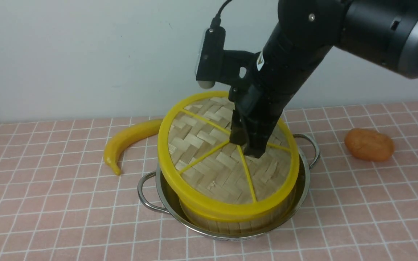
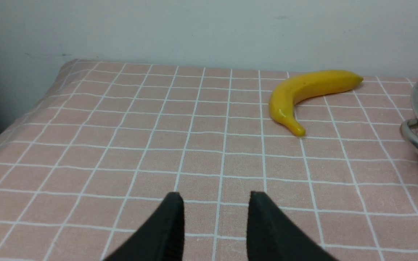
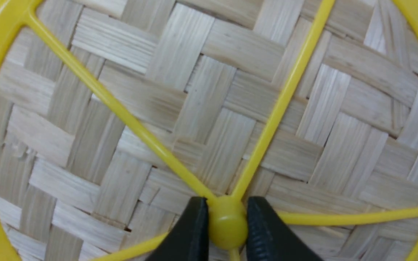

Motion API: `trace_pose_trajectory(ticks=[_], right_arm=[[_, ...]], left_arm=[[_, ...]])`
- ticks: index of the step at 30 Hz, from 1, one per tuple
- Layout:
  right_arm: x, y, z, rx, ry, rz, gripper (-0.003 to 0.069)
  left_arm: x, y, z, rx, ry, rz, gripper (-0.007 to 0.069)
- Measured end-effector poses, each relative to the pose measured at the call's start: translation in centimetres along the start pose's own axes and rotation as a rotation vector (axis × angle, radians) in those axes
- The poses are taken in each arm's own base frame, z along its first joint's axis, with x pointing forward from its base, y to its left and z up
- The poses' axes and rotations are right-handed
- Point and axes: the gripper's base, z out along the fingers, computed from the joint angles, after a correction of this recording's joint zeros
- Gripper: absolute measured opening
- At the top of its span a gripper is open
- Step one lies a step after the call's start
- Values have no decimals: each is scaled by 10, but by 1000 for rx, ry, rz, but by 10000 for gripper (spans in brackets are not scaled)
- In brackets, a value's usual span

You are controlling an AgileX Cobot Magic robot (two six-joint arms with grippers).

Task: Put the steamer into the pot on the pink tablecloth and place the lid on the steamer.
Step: 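Place the bamboo steamer lid onto the steamer basket in the pot with the right gripper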

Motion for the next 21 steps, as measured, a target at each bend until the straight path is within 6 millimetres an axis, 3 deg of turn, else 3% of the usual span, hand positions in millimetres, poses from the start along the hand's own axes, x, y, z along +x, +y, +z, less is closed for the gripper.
trace_pose_trajectory(ticks=[10, 17, 21], right_arm=[[1, -1, -9, 29, -8, 363, 148], [10, 13, -70, 69, -114, 589, 148], [20, 21, -80, 73, -120, 629, 148]], left_arm=[[0, 0, 0, 0, 0, 0, 243], [0, 0, 0, 0, 0, 0, 243], [0, 0, 0, 0, 0, 0, 243]])
